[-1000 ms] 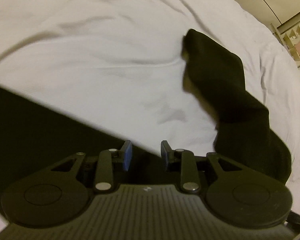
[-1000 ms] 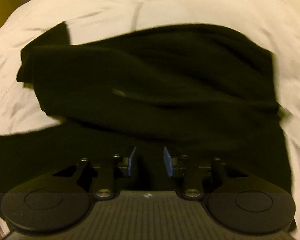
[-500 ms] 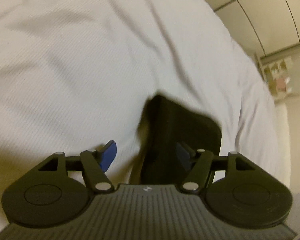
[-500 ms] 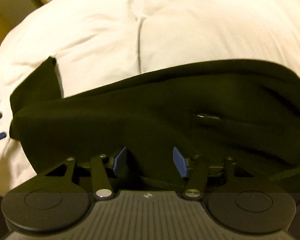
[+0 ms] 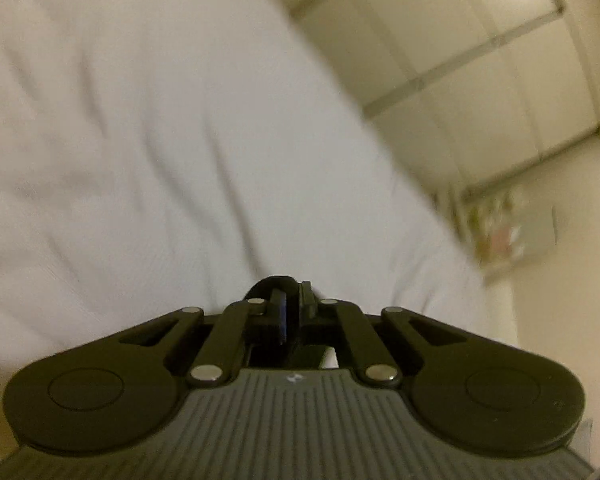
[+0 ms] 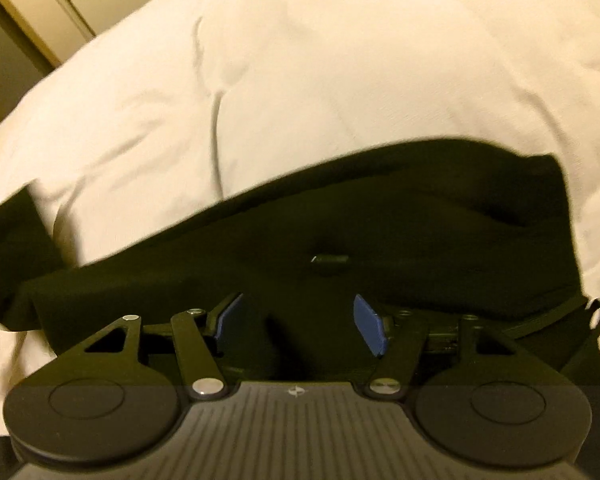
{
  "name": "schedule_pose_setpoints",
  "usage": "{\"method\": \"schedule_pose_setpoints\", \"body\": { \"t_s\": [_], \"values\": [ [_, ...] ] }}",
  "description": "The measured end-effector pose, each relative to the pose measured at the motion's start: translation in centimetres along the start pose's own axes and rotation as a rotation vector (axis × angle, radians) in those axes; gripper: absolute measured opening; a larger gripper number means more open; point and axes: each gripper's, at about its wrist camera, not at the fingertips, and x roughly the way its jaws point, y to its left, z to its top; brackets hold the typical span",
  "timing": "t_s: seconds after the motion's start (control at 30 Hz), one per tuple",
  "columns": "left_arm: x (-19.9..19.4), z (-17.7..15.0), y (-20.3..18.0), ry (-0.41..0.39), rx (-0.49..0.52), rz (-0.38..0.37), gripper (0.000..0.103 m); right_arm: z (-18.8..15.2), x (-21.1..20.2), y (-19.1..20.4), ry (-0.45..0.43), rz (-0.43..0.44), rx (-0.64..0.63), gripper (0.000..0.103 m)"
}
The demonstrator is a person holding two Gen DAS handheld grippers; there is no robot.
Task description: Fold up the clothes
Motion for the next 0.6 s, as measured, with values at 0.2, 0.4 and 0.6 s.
{"method": "schedule_pose_setpoints", "body": {
  "t_s": [0.2, 0.4, 0.6],
  "values": [
    [-2.2, 5.2, -7.4, -0.051, 0.231, 0.243, 0.033, 1.0, -1.1, -0.6, -0.05, 0.0, 0.01, 0.063],
    [6.8, 3.0, -0.4, 0.165, 0.258, 0.561, 0.033, 0.8, -2.4, 0.0, -0.055, 0.028, 0.004, 0.064],
    [0.0, -1.7, 10.9, 0.201, -0.011, 0.582, 0.037, -1.3, -3.8, -1.3, -0.006, 0.007, 0.031, 0.068]
  ]
}}
